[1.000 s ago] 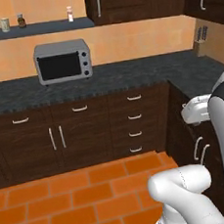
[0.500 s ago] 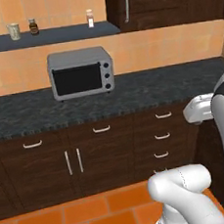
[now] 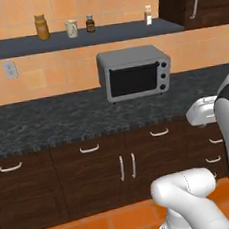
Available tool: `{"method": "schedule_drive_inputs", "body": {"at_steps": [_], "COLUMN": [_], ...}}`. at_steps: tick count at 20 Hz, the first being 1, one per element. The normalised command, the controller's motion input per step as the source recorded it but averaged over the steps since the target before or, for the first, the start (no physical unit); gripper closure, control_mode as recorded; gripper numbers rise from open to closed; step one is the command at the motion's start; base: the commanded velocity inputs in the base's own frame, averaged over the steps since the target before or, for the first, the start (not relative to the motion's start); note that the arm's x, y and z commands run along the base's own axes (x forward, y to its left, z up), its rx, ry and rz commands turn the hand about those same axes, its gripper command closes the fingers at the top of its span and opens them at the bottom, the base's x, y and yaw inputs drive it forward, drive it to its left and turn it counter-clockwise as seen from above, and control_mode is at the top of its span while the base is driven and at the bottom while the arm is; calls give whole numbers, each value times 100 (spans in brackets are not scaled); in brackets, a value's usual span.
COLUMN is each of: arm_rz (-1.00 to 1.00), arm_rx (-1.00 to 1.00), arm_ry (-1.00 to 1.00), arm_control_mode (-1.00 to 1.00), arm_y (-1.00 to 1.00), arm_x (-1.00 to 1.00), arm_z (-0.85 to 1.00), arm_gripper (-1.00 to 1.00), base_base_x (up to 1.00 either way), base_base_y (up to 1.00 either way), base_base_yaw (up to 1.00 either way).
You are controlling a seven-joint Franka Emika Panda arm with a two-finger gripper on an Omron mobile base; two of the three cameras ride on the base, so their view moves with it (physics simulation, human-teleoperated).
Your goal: Gather all objects into one cabinet and sort the glasses and bowls to opposite sides.
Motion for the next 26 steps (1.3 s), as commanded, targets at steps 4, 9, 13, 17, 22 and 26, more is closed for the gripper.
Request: {"method": "schedule_drive_inputs", "body": {"at_steps": [4,9,13,17,22,26], "arm_rz": [0,0,0,0,0,0], "arm_rx": [0,0,0,0,0,0], "arm_ry": [0,0,0,0,0,-5], "arm_control_mode": [100,100,100,100,100,-100], "arm_y": [0,0,0,0,0,0], "arm_x": [0,0,0,0,0,-1], "arm_z": [0,0,0,0,0,5], "arm_gripper": [-100,-100,-100,-100,-100,-100], "base_base_x": [71,65,78,78,60,8], "base_base_y": [84,8,-2,13,13,0], "base_base_yaw": [0,3,6,2,0,0]}}
